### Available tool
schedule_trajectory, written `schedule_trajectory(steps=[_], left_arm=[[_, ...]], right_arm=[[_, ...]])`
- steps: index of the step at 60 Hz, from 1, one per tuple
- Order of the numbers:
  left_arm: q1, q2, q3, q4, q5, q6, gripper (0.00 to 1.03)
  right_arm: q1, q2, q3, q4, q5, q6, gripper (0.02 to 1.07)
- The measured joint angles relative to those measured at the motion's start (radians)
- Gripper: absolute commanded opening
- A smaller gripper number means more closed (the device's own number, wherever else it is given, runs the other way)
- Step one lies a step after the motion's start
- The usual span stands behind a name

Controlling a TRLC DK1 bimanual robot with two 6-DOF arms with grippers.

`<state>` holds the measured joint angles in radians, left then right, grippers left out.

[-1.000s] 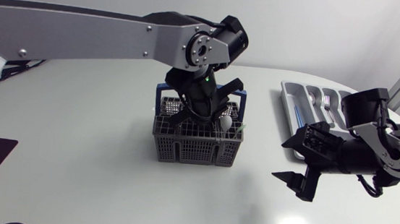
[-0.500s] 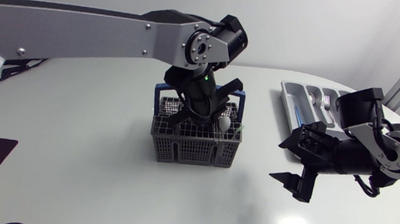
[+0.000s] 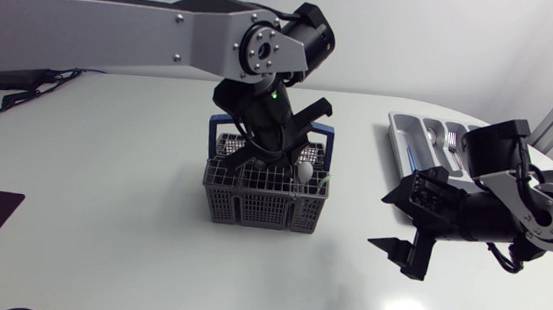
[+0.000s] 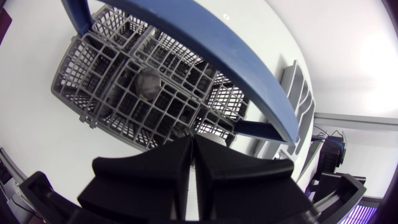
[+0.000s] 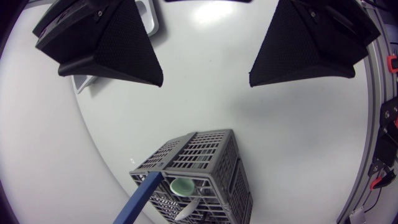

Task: Unload the cutlery basket into the drawer organizer.

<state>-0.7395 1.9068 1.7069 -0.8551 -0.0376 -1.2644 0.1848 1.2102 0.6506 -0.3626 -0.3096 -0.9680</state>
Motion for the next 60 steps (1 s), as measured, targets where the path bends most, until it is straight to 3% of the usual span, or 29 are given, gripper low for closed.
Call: schedule_trajectory(steps=[60], left_arm=[[0.037, -0.215, -0.119, 0.07, 0.093, 0.0, 0.05]], right_arm=[[0.077, -0.136, 0.0, 0.031, 0.004, 0.121, 1.02]])
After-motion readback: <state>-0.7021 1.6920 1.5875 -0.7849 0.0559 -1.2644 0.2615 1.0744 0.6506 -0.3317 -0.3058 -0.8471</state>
